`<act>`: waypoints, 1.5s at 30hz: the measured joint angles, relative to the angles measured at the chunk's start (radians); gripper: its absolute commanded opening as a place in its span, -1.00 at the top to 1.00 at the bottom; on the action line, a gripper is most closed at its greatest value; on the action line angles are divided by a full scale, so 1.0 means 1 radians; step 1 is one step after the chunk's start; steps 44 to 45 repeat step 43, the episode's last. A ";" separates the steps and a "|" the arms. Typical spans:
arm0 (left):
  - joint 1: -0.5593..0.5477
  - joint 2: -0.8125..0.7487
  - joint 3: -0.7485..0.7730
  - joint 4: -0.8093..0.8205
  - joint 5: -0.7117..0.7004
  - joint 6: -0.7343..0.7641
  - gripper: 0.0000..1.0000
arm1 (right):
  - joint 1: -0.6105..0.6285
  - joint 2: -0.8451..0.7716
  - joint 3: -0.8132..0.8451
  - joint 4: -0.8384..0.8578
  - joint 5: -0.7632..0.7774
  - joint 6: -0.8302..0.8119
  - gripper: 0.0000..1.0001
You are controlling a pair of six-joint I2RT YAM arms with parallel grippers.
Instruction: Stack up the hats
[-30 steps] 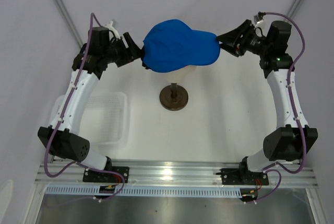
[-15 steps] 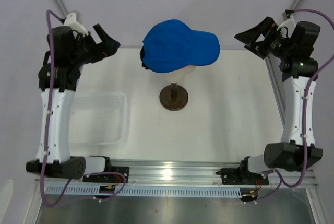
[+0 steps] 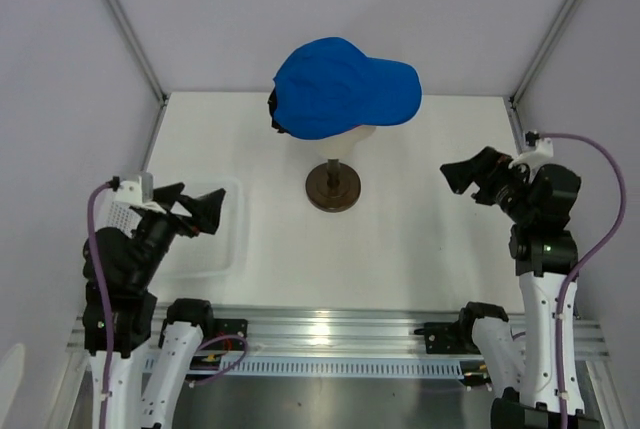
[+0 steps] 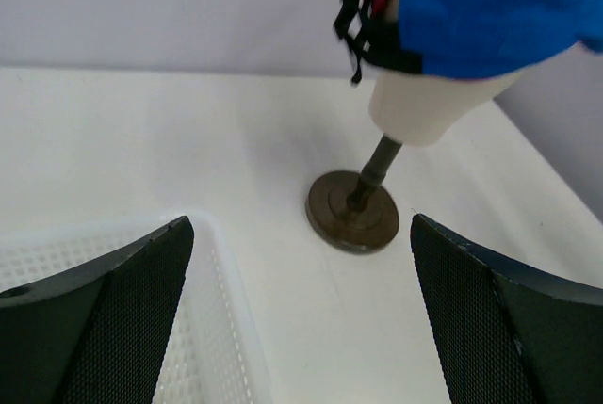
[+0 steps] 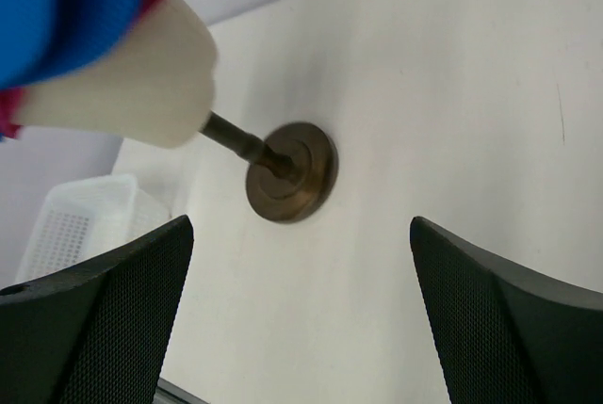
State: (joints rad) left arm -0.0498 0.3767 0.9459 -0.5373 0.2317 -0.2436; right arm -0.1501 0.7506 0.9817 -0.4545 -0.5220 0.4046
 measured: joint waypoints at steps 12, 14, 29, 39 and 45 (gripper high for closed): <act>0.000 -0.103 -0.343 -0.052 0.015 -0.001 -0.99 | 0.280 -0.181 -0.391 0.069 0.274 0.021 -0.99; 0.000 -0.128 -0.345 -0.043 0.009 -0.001 -0.99 | 0.317 -0.161 -0.392 0.092 0.320 0.029 -0.99; 0.000 -0.108 -0.344 -0.013 0.005 -0.009 -0.99 | 0.417 -0.053 -0.347 0.155 0.515 0.005 -0.99; 0.000 -0.064 -0.340 -0.037 -0.040 -0.016 -0.99 | 0.417 -0.084 -0.341 0.157 0.534 0.000 -0.99; 0.000 -0.063 -0.330 -0.052 -0.066 -0.018 -0.99 | 0.417 -0.117 -0.341 0.172 0.545 -0.007 -0.99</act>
